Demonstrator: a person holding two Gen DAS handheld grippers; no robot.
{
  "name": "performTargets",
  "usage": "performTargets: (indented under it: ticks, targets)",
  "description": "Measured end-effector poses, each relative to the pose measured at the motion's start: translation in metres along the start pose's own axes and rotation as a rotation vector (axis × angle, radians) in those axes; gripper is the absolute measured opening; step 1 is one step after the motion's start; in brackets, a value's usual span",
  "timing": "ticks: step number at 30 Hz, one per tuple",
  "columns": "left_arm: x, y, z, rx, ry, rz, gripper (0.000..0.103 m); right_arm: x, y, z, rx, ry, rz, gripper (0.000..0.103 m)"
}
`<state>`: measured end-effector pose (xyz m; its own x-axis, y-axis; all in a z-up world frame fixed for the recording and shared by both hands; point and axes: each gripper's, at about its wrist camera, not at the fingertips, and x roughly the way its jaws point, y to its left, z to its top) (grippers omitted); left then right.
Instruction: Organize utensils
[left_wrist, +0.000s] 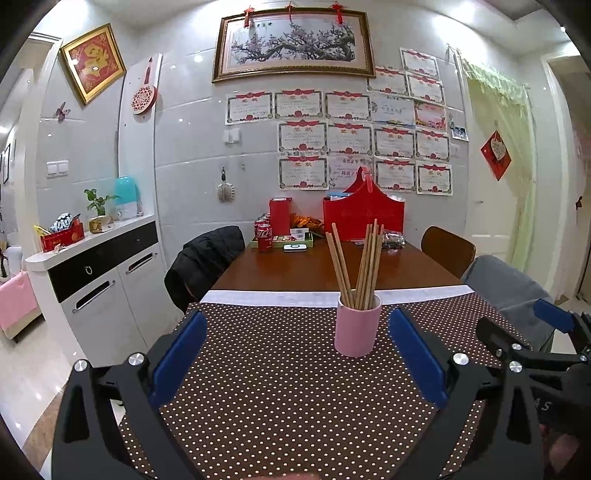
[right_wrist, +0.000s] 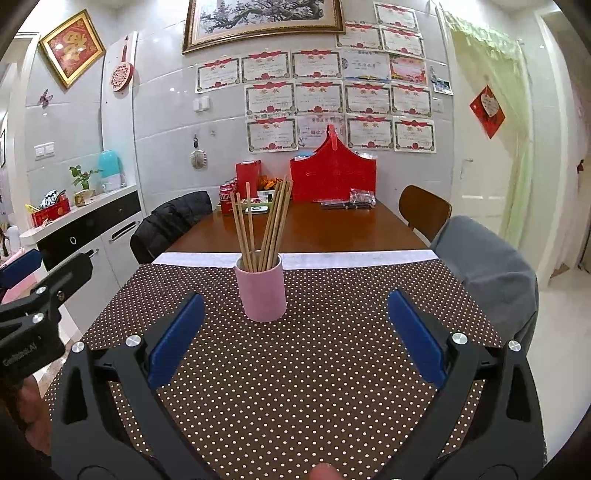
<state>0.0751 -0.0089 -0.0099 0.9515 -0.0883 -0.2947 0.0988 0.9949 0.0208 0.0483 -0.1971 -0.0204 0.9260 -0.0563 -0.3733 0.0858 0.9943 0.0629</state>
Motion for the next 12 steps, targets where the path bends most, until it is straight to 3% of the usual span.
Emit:
performTargets:
  ticks: [12]
  targets:
    - [0.0003, 0.0087, -0.0002, -0.039, 0.010, 0.018, 0.098, -0.0008, 0.0052, -0.0006, -0.003, 0.001, 0.008, 0.097]
